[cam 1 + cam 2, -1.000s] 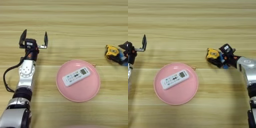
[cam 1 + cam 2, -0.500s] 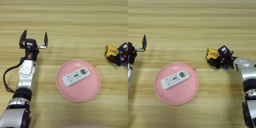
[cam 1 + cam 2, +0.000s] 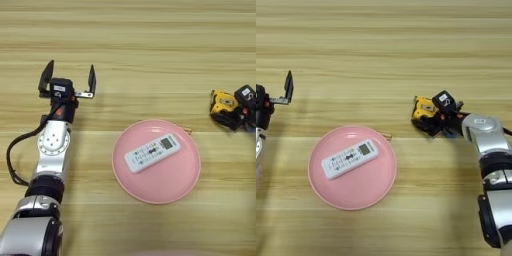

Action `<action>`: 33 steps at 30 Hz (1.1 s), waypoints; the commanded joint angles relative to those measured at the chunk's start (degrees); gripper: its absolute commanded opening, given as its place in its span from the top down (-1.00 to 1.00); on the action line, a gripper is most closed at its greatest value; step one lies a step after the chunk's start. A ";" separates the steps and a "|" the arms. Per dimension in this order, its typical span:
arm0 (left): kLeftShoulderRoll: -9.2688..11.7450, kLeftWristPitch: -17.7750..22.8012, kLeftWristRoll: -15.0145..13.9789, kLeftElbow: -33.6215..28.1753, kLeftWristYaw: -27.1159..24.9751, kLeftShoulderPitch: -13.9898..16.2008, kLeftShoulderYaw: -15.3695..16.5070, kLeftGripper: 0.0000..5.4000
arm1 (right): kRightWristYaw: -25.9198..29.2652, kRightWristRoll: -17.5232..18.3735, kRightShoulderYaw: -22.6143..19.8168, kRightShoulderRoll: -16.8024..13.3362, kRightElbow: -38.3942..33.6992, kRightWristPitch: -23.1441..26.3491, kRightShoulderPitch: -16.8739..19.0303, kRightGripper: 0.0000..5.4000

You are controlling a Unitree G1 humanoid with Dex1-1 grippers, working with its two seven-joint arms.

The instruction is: Move the objects on the table

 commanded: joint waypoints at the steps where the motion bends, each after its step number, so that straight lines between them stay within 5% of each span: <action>1: 0.21 0.24 0.01 0.67 -0.16 0.03 -0.08 -0.98 | -0.43 -0.84 0.19 0.54 1.19 -0.71 -1.53 -1.00; 8: 0.23 0.08 0.04 0.92 -0.13 -0.06 -0.10 -0.98 | -0.72 -1.23 0.36 1.20 2.28 -1.19 -1.98 -1.00; 13: 0.26 -0.04 0.07 1.10 -0.08 -0.13 -0.09 -1.00 | -0.69 -1.45 0.33 1.44 2.64 -1.61 -2.11 -0.80; 33: 0.24 -0.26 0.17 1.37 0.00 -0.34 -0.16 -1.00 | 0.55 -0.10 -0.45 1.38 -2.97 -1.85 -0.85 -0.76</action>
